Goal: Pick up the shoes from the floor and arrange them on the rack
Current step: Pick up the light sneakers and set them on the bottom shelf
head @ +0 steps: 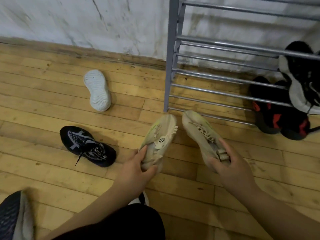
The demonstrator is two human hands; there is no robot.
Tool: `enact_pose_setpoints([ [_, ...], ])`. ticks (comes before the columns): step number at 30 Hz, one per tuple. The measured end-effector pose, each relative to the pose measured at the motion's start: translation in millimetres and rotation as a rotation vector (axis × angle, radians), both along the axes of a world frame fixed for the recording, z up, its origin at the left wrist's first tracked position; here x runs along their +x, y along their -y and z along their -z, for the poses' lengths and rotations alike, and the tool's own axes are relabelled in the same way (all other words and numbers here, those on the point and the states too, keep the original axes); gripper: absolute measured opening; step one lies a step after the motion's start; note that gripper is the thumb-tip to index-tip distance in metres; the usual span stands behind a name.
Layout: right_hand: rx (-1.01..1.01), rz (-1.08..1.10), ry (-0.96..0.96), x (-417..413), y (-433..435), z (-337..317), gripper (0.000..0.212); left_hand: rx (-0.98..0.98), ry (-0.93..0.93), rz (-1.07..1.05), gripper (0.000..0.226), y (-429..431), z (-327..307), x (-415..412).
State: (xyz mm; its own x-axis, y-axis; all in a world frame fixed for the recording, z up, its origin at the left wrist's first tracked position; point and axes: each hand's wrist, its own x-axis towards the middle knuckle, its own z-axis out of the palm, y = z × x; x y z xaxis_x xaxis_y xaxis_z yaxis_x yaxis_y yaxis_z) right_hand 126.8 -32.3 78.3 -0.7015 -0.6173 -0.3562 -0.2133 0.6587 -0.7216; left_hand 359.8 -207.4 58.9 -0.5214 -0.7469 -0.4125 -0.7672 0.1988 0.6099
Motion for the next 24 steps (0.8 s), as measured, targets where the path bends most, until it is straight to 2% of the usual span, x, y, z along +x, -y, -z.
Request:
enact_pose_setpoints([
  [7,-0.081,0.16,-0.036,-29,14,14,0.067,-0.121,-0.048,0.106,0.088,3,3,-73],
  [13,-0.222,0.306,-0.011,-70,72,40,0.066,-0.223,-0.091,0.153,0.081,49,20,-164],
  [16,-0.17,0.353,-0.067,-95,112,50,0.061,-0.29,-0.083,0.2,0.072,74,29,-201],
  [18,-0.144,0.366,-0.068,-110,136,57,0.053,-0.306,-0.017,0.208,0.075,89,38,-221],
  [20,-0.033,0.26,-0.095,-120,149,66,0.057,-0.263,0.101,0.201,0.084,100,48,-234],
  [22,0.138,0.056,-0.154,-126,147,74,0.074,-0.19,0.19,0.211,0.088,107,56,-238],
  [24,0.185,-0.048,-0.14,-131,140,79,0.084,-0.193,0.215,0.246,0.086,109,61,-235],
])
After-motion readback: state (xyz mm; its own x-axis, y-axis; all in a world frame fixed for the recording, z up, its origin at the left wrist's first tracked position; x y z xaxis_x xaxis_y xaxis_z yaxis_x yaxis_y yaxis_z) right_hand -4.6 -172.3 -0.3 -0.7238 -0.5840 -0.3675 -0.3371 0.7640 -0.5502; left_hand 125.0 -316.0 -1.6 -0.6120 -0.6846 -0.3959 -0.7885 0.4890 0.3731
